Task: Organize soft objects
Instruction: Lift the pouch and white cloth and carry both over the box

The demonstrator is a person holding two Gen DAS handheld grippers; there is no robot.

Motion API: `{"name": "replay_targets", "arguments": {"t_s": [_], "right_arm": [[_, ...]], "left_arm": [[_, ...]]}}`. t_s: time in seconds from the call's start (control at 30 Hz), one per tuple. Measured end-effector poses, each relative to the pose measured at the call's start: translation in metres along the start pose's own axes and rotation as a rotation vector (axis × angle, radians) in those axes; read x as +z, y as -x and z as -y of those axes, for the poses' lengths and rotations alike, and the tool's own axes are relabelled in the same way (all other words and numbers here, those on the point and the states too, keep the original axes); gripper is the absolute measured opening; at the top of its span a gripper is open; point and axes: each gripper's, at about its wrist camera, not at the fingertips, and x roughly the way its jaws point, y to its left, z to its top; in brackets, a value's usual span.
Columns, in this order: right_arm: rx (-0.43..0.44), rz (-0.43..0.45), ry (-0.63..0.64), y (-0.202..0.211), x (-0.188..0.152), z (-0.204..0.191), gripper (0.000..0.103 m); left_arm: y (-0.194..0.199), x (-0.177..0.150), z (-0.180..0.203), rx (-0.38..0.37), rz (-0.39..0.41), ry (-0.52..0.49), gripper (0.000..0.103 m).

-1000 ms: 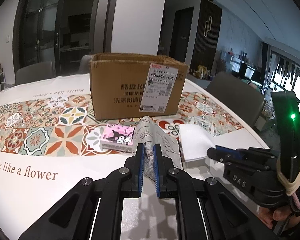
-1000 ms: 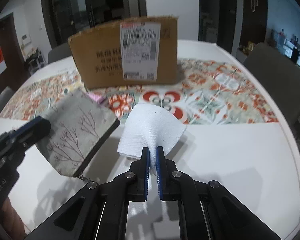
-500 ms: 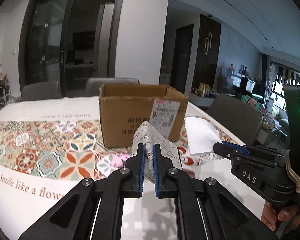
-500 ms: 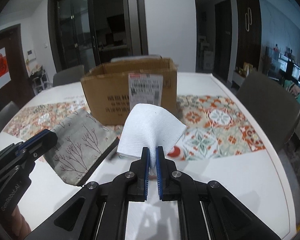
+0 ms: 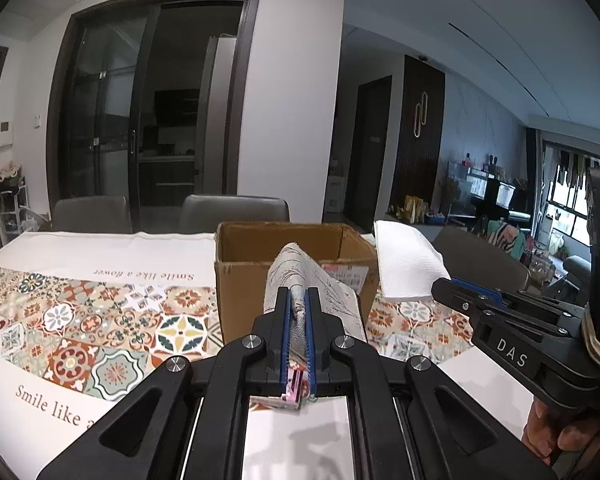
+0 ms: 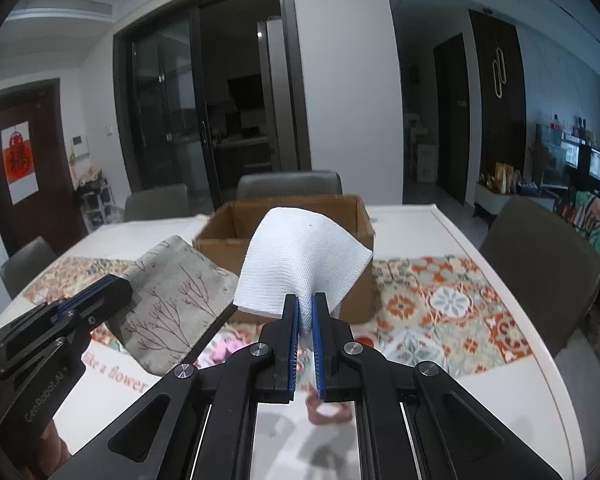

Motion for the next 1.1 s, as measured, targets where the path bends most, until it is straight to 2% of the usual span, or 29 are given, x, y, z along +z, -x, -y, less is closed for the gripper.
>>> {"name": "replay_targets", "arguments": {"t_s": [0.47, 1.1], "right_arm": [[0.055, 0.068, 0.032, -0.018, 0.041, -0.009, 0.008], [0.038, 0.046, 0.059, -0.08, 0.071, 0.001, 0.008]], "left_arm": [[-0.019, 0.034, -0.012, 0.029, 0.034, -0.005, 0.008], [-0.085, 0.068, -0.013, 0.057, 0.081, -0.055, 0.008]]}}
